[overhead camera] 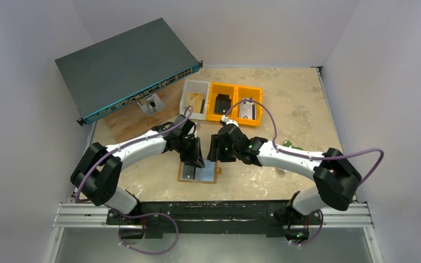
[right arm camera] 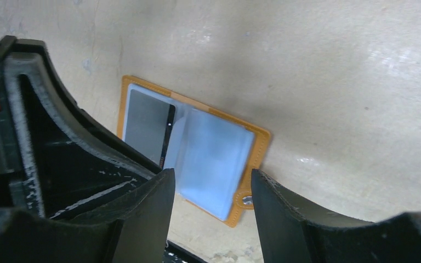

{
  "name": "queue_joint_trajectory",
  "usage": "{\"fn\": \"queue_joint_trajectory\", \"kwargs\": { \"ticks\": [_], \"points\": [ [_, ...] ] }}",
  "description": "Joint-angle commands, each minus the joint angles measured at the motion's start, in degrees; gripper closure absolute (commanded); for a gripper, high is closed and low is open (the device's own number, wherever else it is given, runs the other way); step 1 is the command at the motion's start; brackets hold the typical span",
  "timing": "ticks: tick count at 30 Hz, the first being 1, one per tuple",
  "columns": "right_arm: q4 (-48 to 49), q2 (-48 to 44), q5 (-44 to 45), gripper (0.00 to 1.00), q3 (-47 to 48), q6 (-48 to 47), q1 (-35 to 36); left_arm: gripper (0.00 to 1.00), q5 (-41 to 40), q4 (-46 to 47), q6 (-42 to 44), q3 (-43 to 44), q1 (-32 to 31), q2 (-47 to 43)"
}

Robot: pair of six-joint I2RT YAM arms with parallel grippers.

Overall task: Take the credit cards out of the card holder
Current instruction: Remove the credit card from the card holder.

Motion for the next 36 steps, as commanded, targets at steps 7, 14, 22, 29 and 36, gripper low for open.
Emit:
{"fn": "queue_joint_trajectory", "kwargs": {
  "ticks": [7,14,22,29,36],
  "points": [
    [-2.3,-6.5,5.4,0.44,-3.4,2.2,-1.7,0.71,2.9,6.3,-2.6,4.2,-3.4,8.3],
    [-1.4,-5.5,3.4,0.45,-3.3,2.3,-1.7,0.68,2.5,6.3,-2.2,5.0,-3.8,10.7],
    [0.3,-2.5,0.6,0.45,-1.5,0.6,-1.7,0.66,-6.2,-2.8,0.6,4.9,-0.9,0.8],
    [3.5,4.0,-2.6,0.49,4.3,0.4,1.8,0.72,-9.5,-5.1,2.0,-3.8,8.6,-6.9],
    [6.7,12.0,-8.6,0.62,9.3,0.8,3.9,0.79,-9.5,-1.7,0.4,-8.3,8.9,-6.2]
  ]
}}
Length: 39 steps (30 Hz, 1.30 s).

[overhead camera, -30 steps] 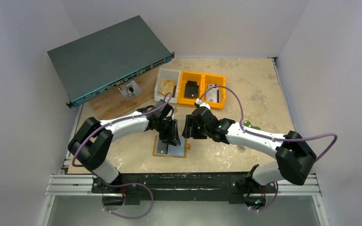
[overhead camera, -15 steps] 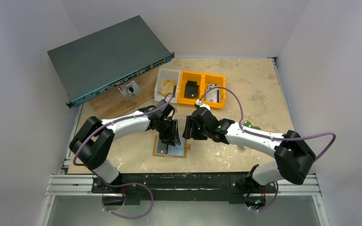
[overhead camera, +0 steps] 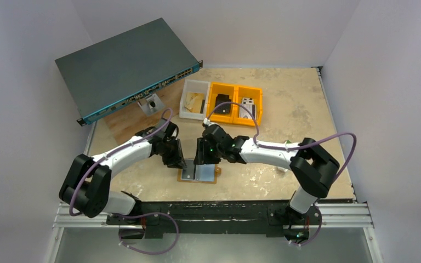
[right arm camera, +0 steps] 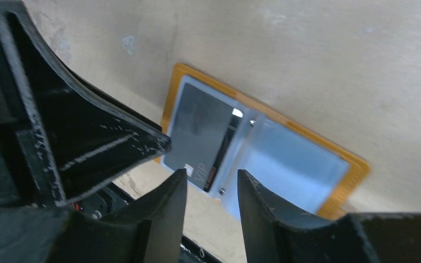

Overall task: Take the credit cards out of the card holder
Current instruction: Remove the credit card from the card holder.

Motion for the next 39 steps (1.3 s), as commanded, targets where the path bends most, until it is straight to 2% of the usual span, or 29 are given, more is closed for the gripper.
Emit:
{"fn": "queue_joint_trajectory", "kwargs": {
  "ticks": [1,13,22,29,39],
  "points": [
    [3.7,3.6,-4.3,0.64,3.9,-0.4,0.7,0.8,-1.3,2.0,-0.5,-1.8,0.0,0.1],
    [6.7,9.8,-9.3,0.71,5.1,-0.9,0.7,0.86,-1.7,5.8,-1.2,-4.8,-0.1,2.9],
    [7.7,10.8,-9.0,0.68,3.0,-0.5,0.0,0.9,-0.6,7.4,-2.6,-5.9,-0.4,4.1],
    [9.8,11.2,-11.3,0.66,0.1,0.2,-1.8,1.0,-1.3,7.1,-5.4,-6.3,-2.3,4.0],
    [10.8,8.3,-10.6,0.66,-2.6,0.4,-2.3,1.0,-2.8,6.1,-8.2,-6.3,-3.3,4.9]
  ]
}}
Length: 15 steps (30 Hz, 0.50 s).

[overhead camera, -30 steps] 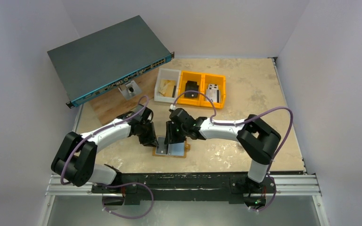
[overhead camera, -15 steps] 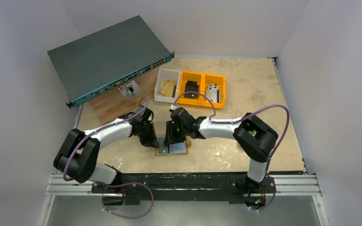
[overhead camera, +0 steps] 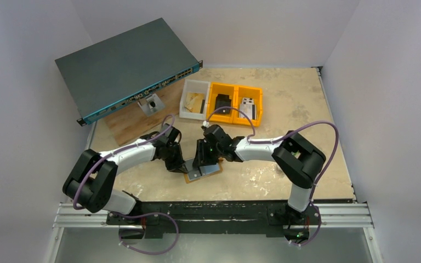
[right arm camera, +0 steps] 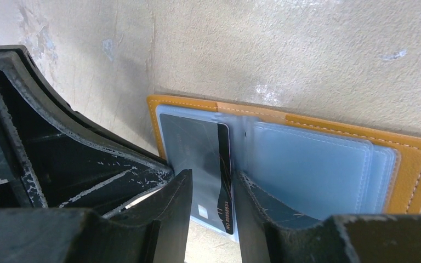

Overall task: Take the credit cards out of the card holder
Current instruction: Remove the credit card from the card holder.

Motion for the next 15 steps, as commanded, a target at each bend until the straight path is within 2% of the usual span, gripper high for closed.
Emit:
{"fn": "queue_joint_trajectory", "kwargs": {
  "ticks": [1,7,15],
  "points": [
    [-0.6,-2.0,-0.1,0.66,-2.0,0.2,0.3,1.0,-3.5,0.6,-1.5,-1.4,-1.0,1.9],
    [0.9,-2.9,-1.4,0.66,-3.7,0.3,0.1,1.0,-4.6,-0.2,-1.8,-1.4,-1.0,2.4],
    [5.7,-2.7,-5.7,0.71,-6.2,1.6,-0.9,1.0,-5.2,-0.6,-2.4,-1.6,-1.0,4.2]
  ]
}}
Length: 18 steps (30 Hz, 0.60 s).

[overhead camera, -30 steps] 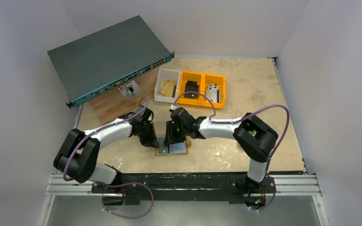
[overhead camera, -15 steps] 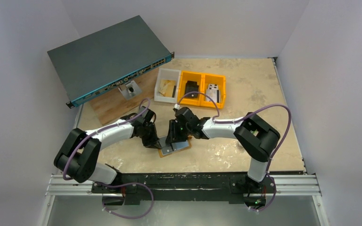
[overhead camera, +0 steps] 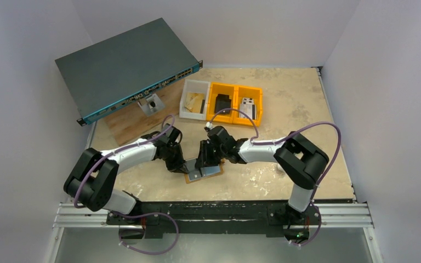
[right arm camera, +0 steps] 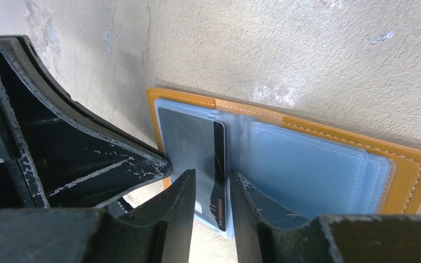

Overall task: Take the credit cards out of the card holder
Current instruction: Remove the credit card from the card holder.

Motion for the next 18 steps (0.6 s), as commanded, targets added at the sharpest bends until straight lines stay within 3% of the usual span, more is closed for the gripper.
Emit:
{"fn": "queue_joint_trajectory", "kwargs": {
  "ticks": [1,18],
  "points": [
    [3.7,-1.1,-5.1,0.72,-3.1,1.6,-0.5,1.0,-5.2,-0.6,-0.6,-1.8,-0.6,3.4],
    [15.7,0.4,-14.9,0.85,-6.4,4.9,-2.0,1.0,-3.8,0.6,-0.6,-1.4,-0.8,4.9]
  ]
}}
